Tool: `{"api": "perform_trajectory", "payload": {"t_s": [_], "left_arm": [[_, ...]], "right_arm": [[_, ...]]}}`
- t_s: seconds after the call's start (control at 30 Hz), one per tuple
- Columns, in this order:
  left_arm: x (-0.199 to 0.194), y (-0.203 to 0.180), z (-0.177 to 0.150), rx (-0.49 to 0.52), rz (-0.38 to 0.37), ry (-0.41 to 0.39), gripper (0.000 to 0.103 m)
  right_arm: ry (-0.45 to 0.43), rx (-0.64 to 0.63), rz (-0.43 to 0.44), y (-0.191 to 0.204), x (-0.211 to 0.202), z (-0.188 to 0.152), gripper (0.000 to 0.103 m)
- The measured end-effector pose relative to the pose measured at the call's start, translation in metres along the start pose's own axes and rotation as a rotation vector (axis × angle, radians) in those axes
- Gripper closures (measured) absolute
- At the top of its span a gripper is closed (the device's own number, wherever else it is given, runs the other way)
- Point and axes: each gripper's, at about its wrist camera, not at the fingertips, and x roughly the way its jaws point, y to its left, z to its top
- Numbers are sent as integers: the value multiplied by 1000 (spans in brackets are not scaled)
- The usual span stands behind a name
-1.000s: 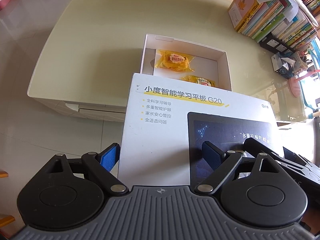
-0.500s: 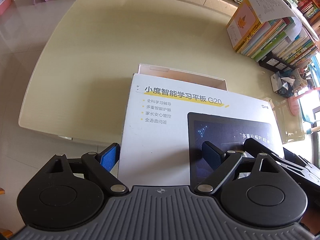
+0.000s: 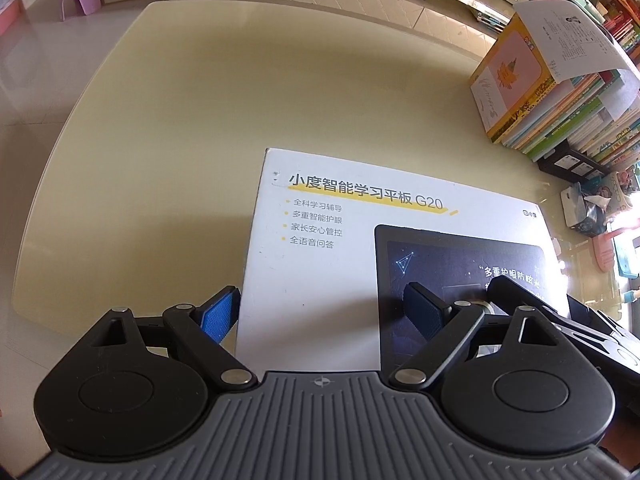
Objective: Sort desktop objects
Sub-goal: 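Lower the tablet box with both grippers onto the open white box, then open both grippers and release the tablet box on the white box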
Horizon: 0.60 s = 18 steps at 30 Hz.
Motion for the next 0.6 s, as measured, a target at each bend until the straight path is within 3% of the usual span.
{"api": "perform_trajectory", "payload": {"t_s": [0.6], "left_arm": [[52, 6, 2, -14, -9, 16, 0]], "right_arm": [[12, -10, -11, -9, 46, -8, 0]]}}
